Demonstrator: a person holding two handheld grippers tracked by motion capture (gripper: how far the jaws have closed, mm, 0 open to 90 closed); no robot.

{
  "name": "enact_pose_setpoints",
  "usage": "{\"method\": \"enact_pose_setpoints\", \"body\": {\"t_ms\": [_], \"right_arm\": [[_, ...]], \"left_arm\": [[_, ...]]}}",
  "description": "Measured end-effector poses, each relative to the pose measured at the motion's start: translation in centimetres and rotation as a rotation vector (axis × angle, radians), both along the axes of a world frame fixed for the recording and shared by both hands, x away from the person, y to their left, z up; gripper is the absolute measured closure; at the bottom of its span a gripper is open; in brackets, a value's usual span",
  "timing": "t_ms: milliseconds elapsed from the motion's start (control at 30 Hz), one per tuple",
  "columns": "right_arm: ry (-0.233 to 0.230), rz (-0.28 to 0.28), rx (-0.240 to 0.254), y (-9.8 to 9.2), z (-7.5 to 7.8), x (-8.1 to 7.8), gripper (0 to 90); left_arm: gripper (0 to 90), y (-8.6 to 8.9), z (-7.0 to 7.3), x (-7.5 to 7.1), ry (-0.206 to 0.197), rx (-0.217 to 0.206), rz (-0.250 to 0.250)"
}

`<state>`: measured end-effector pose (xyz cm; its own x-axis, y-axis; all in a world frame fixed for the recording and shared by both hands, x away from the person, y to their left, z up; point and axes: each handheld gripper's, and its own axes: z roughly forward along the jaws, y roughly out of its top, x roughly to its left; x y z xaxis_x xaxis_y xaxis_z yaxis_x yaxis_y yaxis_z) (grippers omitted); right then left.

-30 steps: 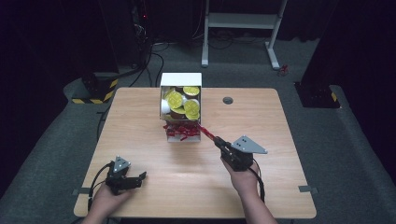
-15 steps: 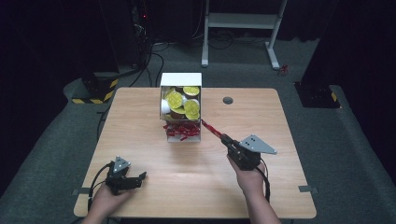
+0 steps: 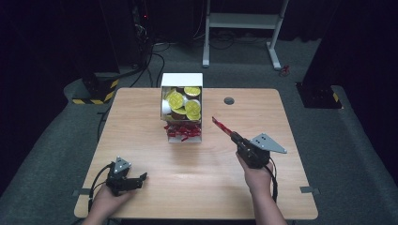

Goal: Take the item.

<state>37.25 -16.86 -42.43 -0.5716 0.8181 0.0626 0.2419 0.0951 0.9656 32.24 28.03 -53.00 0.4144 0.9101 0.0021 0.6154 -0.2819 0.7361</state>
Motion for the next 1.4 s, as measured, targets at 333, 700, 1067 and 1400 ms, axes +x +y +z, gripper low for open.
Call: {"method": "enact_pose_setpoints", "body": {"t_ms": [333,700,1067,1400], "right_arm": [[0.014,-0.055,-0.014,-1.3,-0.8,0.8,87.3],[0.032,-0.111,-0.03,-2.5,-1.6,1.5,87.3],[0.053,-0.153,-0.046,-3.4,-2.5,2.2,87.3],[0.077,-0.18,-0.034,-4.3,-3.1,2.6,87.3]], "left_arm": [[14.2,0.0,0.0,0.0,0.001,0.0,0.0],[14.3,0.0,0.0,0.0,0.001,0.0,0.0],[14.3,0.0,0.0,-0.1,-0.002,-0.001,0.0],[14.3,0.0,0.0,-0.1,-0.002,-0.002,-0.001]]}}
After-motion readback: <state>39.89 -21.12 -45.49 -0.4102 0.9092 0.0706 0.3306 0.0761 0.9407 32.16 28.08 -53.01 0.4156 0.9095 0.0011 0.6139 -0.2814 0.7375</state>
